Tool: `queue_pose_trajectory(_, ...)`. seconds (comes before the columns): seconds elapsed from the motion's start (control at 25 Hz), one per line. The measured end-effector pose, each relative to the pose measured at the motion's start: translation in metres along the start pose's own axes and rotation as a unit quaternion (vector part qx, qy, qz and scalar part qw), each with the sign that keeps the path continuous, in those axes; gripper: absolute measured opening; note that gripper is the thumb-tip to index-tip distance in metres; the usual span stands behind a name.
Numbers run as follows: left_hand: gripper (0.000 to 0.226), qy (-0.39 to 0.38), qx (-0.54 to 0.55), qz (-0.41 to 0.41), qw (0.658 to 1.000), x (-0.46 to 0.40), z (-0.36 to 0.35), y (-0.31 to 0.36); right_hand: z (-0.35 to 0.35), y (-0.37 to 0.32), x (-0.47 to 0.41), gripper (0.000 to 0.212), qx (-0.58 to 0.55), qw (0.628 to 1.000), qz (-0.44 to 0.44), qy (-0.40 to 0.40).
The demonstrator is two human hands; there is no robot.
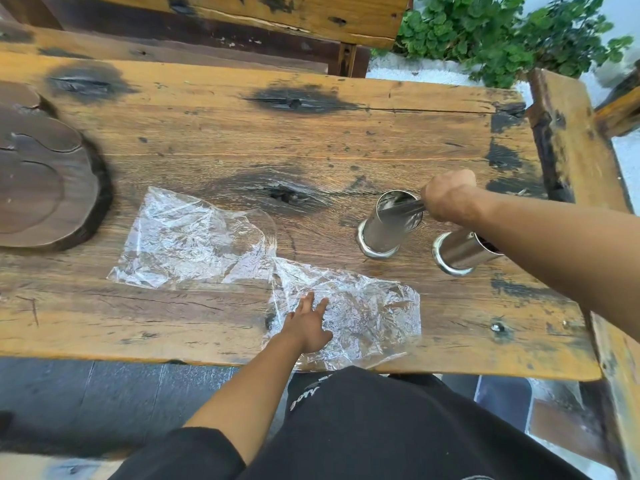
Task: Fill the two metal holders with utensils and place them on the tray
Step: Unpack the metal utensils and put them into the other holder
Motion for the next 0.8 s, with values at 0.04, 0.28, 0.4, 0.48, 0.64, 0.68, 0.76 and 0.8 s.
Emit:
queue_pose_trajectory(0.04, 0.088, 0.0, -0.005, 0.001, 1.0, 0.0, -0.001, 0.0, 0.0, 0.001, 0.001, 0.018, 0.008, 1.0, -0.003, -0.003)
queue_pose_trajectory(0.28, 0.088, -0.005, -0.001, -0.004, 1.0, 0.001, 0.001, -0.002, -0.011, -0.008, -0.001, 0.014, 0.039, 0.998, -0.012, -0.037)
queue_pose_trajectory(0.4, 0.086, -0.006, 0.006, -0.003, 1.0, 0.002, 0.003, -0.002, -0.013, -0.018, -0.004, 0.014, 0.027, 0.998, -0.019, -0.045)
queue_pose_trajectory(0.48, 0.086, -0.004, 0.007, -0.004, 1.0, 0.001, 0.004, -0.003, -0.015, -0.025, -0.008, 0.015, 0.013, 0.999, -0.013, -0.045)
queue_pose_trajectory(0.64, 0.086, -0.002, -0.002, -0.01, 1.0, 0.001, 0.004, -0.004, -0.02, -0.028, -0.009, 0.018, -0.006, 1.0, -0.006, -0.018)
queue_pose_trajectory(0.68, 0.086, -0.003, -0.003, -0.012, 1.0, 0.001, 0.005, -0.004, -0.021, -0.027, -0.009, 0.017, -0.004, 1.0, -0.002, -0.007)
queue_pose_trajectory(0.76, 0.085, -0.001, -0.005, -0.014, 1.0, 0.001, 0.005, -0.005, -0.021, -0.023, -0.009, 0.015, 0.004, 1.0, 0.008, 0.005)
queue_pose_trajectory(0.8, 0.085, -0.001, -0.006, -0.015, 1.0, 0.002, 0.005, -0.005, -0.022, -0.022, -0.01, 0.019, 0.014, 1.0, 0.012, 0.01)
Point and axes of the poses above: each hand's wrist, its own x-axis away from the middle knuckle, its own z-axis out of the back of the hand, y = z × x, the point moved 3 cm from there along -x, towards the middle knuckle, and after that the axes turned 2 degrees about -z, right-handed, at the moved point
